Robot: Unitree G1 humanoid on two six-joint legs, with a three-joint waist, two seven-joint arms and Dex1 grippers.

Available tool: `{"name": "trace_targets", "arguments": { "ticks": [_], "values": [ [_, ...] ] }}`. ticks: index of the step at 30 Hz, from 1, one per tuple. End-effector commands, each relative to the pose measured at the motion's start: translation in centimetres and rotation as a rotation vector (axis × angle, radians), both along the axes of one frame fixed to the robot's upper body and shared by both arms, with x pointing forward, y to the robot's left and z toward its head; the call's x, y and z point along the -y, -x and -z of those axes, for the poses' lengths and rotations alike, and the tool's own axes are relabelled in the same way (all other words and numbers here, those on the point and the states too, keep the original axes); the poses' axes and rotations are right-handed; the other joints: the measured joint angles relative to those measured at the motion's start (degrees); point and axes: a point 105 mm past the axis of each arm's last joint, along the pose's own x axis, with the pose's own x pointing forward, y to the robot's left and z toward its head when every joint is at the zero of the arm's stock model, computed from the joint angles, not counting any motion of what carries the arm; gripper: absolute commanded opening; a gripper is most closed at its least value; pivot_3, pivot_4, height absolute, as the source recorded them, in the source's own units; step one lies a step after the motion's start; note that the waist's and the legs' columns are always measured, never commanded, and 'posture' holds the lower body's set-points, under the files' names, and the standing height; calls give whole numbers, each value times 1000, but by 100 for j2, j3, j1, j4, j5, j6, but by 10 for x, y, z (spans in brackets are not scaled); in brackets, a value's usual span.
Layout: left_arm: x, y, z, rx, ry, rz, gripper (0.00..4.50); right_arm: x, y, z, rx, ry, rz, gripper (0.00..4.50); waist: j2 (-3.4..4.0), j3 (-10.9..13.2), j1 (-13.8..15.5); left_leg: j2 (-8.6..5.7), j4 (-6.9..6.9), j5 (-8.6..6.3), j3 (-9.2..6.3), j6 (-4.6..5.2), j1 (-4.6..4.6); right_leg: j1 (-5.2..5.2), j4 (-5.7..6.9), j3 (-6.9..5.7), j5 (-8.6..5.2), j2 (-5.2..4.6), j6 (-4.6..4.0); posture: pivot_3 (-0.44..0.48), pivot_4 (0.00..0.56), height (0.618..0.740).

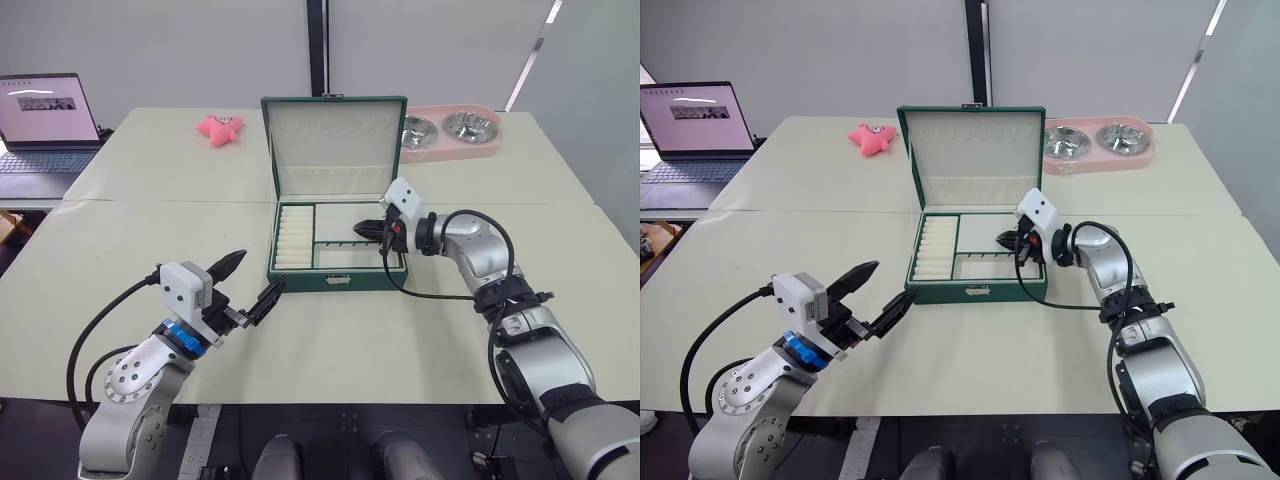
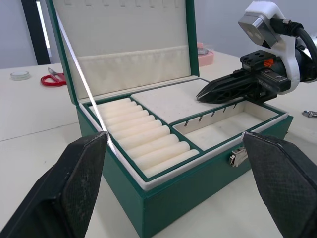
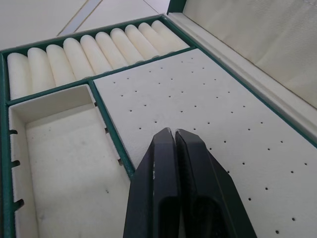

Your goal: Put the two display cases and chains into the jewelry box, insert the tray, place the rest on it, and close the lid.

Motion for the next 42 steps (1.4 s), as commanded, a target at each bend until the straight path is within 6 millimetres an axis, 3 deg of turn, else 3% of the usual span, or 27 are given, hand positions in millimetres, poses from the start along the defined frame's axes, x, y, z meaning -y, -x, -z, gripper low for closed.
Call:
{"name": "trace_targets", "arguments": {
  "ticks": [1, 4, 10, 16, 20, 25, 27, 33, 42],
  "values": [
    [3, 2, -5, 27, -11, 18, 4500, -2, 2, 8, -9, 30, -4, 90, 0, 0, 0, 0, 0, 0, 0, 0, 0, 0, 0, 0, 0, 0, 0, 0, 150, 740],
    [2, 2, -3, 24, -13, 19, 4500, -3, 1, 3, 1, -2, -6, 90, 0, 0, 0, 0, 0, 0, 0, 0, 0, 1, 0, 0, 0, 0, 0, 0, 150, 740],
    [2, 1, 0, 15, -26, 30, 4500, -6, 7, -34, 35, -190, -56, 90, 0, 0, 7, -1, 0, 0, 0, 0, -4, -1, -1, 0, 0, 0, 0, 0, 150, 740],
    [-6, 0, -7, 11, -24, 36, 4500, 29, 18, -57, 56, -266, -62, 1376, 0, 1, 51, -2, 0, 0, -3, 0, -6, -1, -3, -3, 0, -3, 0, 0, 150, 740],
    [-30, 0, -10, -4, -30, -20, 4500, 66, 32, -58, 57, -280, -19, 2394, 0, 1, 56, -2, -2, -1, -4, 1, -7, 0, -7, -4, 0, -3, 0, 0, 150, 740],
    [-72, -1, -8, -38, -133, -108, 4500, 144, 48, -27, 30, -180, 168, 3918, -1, 1, 57, -5, -2, -1, -1, 1, -6, 0, -8, -1, 0, -3, 0, 0, 150, 740],
    [-91, -2, -11, -41, -154, -146, 4500, 168, 54, -24, 28, -189, 242, 4472, 0, 3, 55, -5, -3, -1, -2, 1, -7, 0, -9, -2, -1, -2, 0, 0, 150, 740],
    [-142, -5, -4, -104, -198, -241, 4500, 231, 79, -4, 1, -186, 457, 4472, 1, 4, 5, -2, -5, -1, 5, 1, 0, 2, -7, 5, -1, 4, 0, 0, 150, 740],
    [-174, -4, 8, -143, -197, -344, 4500, 285, 107, 28, -25, -179, 706, 4472, 0, 4, 14, -2, -5, -1, 6, 1, -1, 2, -9, 6, -1, 3, 1, 0, 150, 740]
  ]
}}
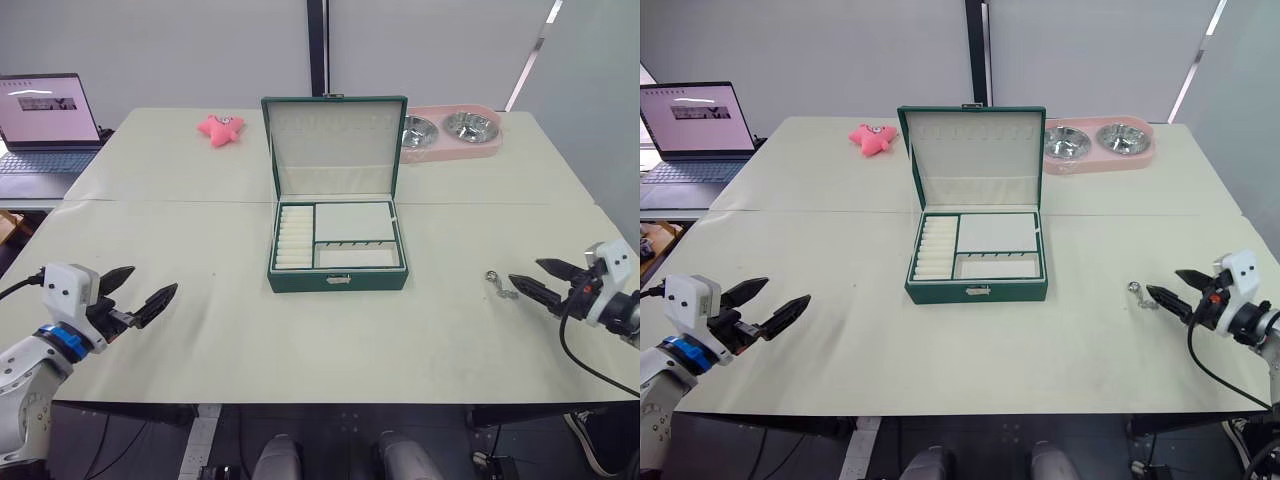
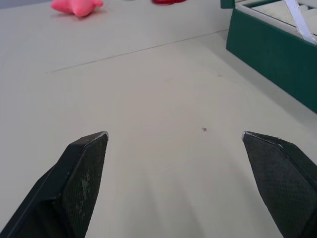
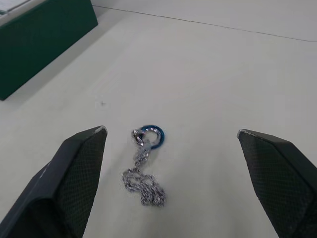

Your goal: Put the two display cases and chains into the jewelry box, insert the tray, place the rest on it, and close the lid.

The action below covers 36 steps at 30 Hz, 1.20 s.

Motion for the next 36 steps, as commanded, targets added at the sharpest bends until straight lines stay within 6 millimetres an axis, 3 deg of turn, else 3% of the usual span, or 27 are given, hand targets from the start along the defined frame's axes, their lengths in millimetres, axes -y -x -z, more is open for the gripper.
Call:
{"name": "trace_targets", "arguments": {
  "ticks": [1, 10, 23, 25, 28, 32, 36],
  "values": [
    [-14, 2, -9, 47, -24, -59, 4500, 26, 8, -2, 51, 10, 109, 4472, 0, 0, 7, 0, 0, 0, -1, 0, 0, 1, 0, -1, 0, 0, 0, 0, 150, 740],
    [-23, 7, 3, 40, 7, -126, 4500, 37, 10, 14, 67, 0, 196, 4472, 0, 0, -7, 0, 0, 0, 2, 0, 1, 1, 1, 3, 0, 0, 0, 0, 150, 740],
    [-18, 6, 2, 64, 26, -145, 4500, 37, 6, 12, 99, -20, 218, 4472, 0, 0, 5, 0, 0, 0, 0, 0, 1, 3, 1, 0, 0, -1, 0, 0, 150, 740],
    [-5, 1, -11, 108, 41, -97, 4500, 36, 6, 6, 121, -52, 215, 4472, 0, 0, 7, 0, 1, 0, 0, 0, 1, 4, 2, 0, 0, -1, 0, 0, 150, 740],
    [37, -8, -36, 151, 72, 85, 4500, 21, 5, -5, 142, -88, 160, 4472, 0, 0, 12, 0, 3, 0, -3, -1, -1, 5, 2, -3, 0, -1, 0, 0, 150, 740],
    [91, -14, -50, 111, 55, 316, 4500, -4, 7, -14, 144, -84, 76, 4472, 2, -2, 23, -1, 2, 1, -5, -1, 1, 10, 3, -3, 0, -1, 0, 0, 150, 740],
    [127, -17, -57, 99, 33, 469, 4500, -20, 10, -22, 161, -74, 38, 4472, 2, -2, 35, -2, 3, 1, -5, -1, 0, 11, 1, -4, 0, 0, 0, 0, 150, 740]
  ]
}}
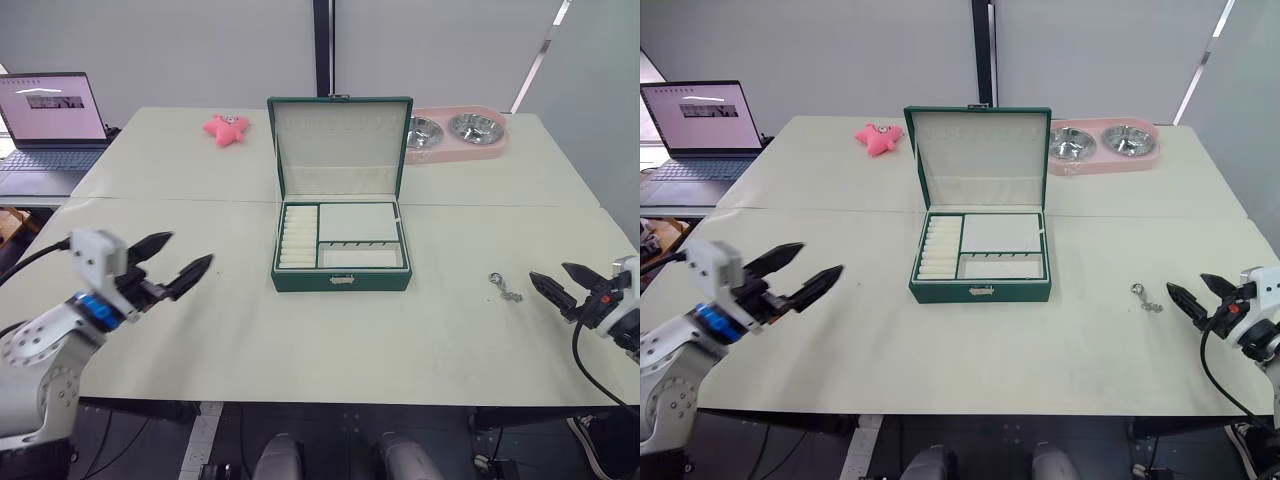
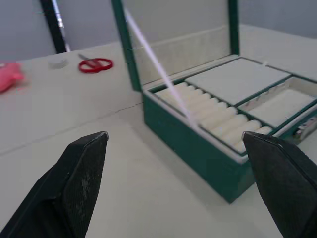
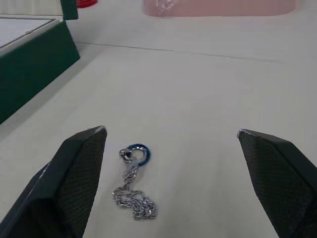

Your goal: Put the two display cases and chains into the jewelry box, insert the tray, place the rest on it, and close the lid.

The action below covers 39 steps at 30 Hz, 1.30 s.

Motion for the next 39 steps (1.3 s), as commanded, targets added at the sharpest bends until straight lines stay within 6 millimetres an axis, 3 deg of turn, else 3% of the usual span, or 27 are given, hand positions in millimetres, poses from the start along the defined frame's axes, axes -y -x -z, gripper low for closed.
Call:
{"name": "trace_targets", "arguments": {
  "ticks": [1, 4, 6, 12, 15, 30, 36, 39],
  "values": [
    [27, 0, -13, 26, -23, 117, 4500, -14, 2, -19, 59, 3, -31, 4472, 0, 0, -10, 1, 0, 0, 0, 0, 1, 0, 0, 1, 0, 1, 0, 0, 150, 740],
    [53, -3, -23, 50, -25, 228, 4500, -30, 7, -23, 59, 2, -62, 4472, 0, 0, -5, 2, 1, 0, -2, 0, 1, -2, 3, 0, 0, 5, 0, 0, 150, 740],
    [69, -3, -23, 46, -30, 312, 4500, -40, 8, -16, 35, 40, -65, 4472, 0, 0, 3, 1, 2, 0, -2, 0, 0, -1, 3, 0, 0, 4, 0, 0, 150, 740],
    [120, 10, -10, 21, -84, 589, 4500, -41, -1, 12, -39, 99, 24, 4472, 0, -1, 6, -2, 2, 1, 2, -1, -1, -2, 1, 3, 0, 3, 0, 0, 150, 740],
    [136, 13, -5, 25, -106, 683, 4500, -42, -8, 24, -62, 107, 60, 4472, -1, -1, 4, -2, 3, 1, 2, -1, 0, -2, 1, 3, 0, 5, 0, 0, 150, 740],
    [152, 11, 5, 56, -119, 771, 4500, -35, -4, 69, -190, 118, 131, 4472, -4, -4, 15, -1, 8, 0, -4, 0, 3, 6, 2, -1, 0, 6, 0, 0, 150, 740],
    [153, 9, 2, 71, -118, 761, 4500, -32, 2, 87, -255, 166, 141, 2517, -14, -11, 25, -1, 7, 0, -9, 0, 4, 10, 0, -4, 0, 7, 0, 0, 150, 740],
    [153, 7, 1, 74, -118, 758, 4500, -32, 6, 95, -284, 178, 135, 1839, -20, -15, 24, -1, 7, 0, -9, 0, 11, 17, 0, -4, 0, 7, 0, 0, 150, 740]
  ]
}}
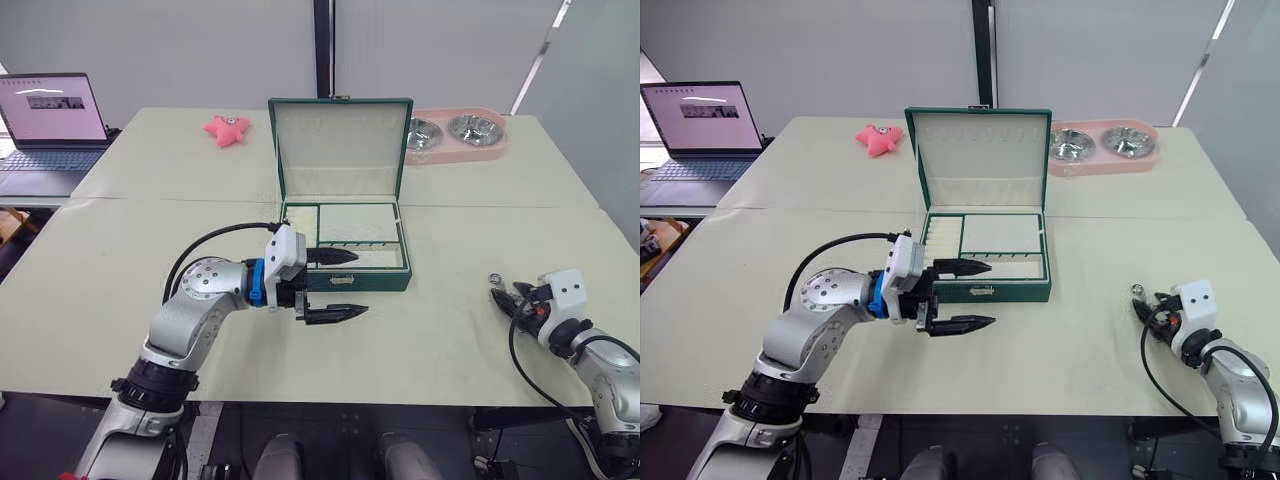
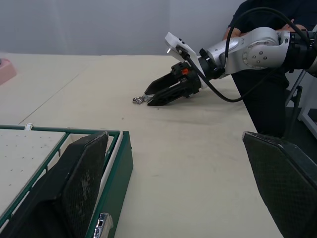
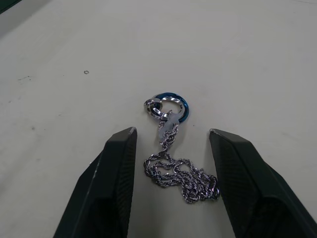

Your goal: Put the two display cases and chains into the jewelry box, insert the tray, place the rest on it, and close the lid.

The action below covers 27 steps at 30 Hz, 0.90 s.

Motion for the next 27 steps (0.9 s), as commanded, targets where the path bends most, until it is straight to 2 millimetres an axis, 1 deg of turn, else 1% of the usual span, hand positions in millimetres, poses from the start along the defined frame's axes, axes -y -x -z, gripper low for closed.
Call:
{"name": "trace_targets", "arguments": {
  "ticks": [1, 4, 7, 10, 12, 14, 19, 23, 27],
  "values": [
    [1, -1, -9, 46, 10, 1, 4500, 4, 15, 37, -147, 17, 13, 1637, -5, -3, 0, 0, 0, 0, -2, 0, 3, 5, 0, -1, 0, 0, 0, 0, 150, 740],
    [3, -1, -9, 47, 12, 3, 4500, 4, 17, 42, -160, 35, 10, 1123, -17, -11, 3, 0, 0, 0, -7, 0, 18, 24, -4, -4, 0, 0, 0, 0, 150, 740],
    [4, -1, -8, 48, 14, 4, 4500, 4, 17, 43, -157, 30, 9, 672, -40, -26, 3, 0, 0, 0, -8, 0, 23, 30, -5, -5, 0, 0, 0, 0, 150, 740],
    [5, -2, -7, 46, 16, 1, 4500, 3, 16, 41, -149, 25, 7, 378, -57, -39, 7, 0, 0, 0, -9, 0, 23, 32, -7, -6, 0, 0, 0, 0, 150, 740],
    [5, -3, -7, 46, 21, -6, 4500, 2, 14, 37, -126, 17, 7, 205, -61, -42, 8, 0, -1, 0, -10, 1, 23, 32, -8, -7, 0, 0, 0, 0, 150, 740],
    [6, -4, -7, 45, 27, -12, 4500, 2, 12, 31, -103, 13, 6, 101, -61, -42, 9, 0, -1, 0, -10, 0, 23, 33, -9, -7, 0, 0, 0, 0, 150, 740],
    [8, -3, -3, 36, 41, -28, 4500, 1, 6, 14, -34, -12, 4, 101, -61, -42, 9, 0, -1, 0, -10, 1, 23, 33, -9, -6, 0, 0, 0, 0, 150, 740],
    [10, -2, -4, 34, 53, -32, 4500, -6, 1, -12, 56, -51, -35, 100, -59, -41, 14, -1, -1, 0, -10, 1, 20, 31, -9, -6, 0, 0, 0, 0, 150, 740],
    [10, -2, -5, 33, 61, -39, 4500, -11, -1, -26, 89, -50, -82, 95, -44, -31, 10, -1, -2, 0, -7, 1, 17, 25, -9, -3, 0, 0, 0, 0, 150, 740]
  ]
}}
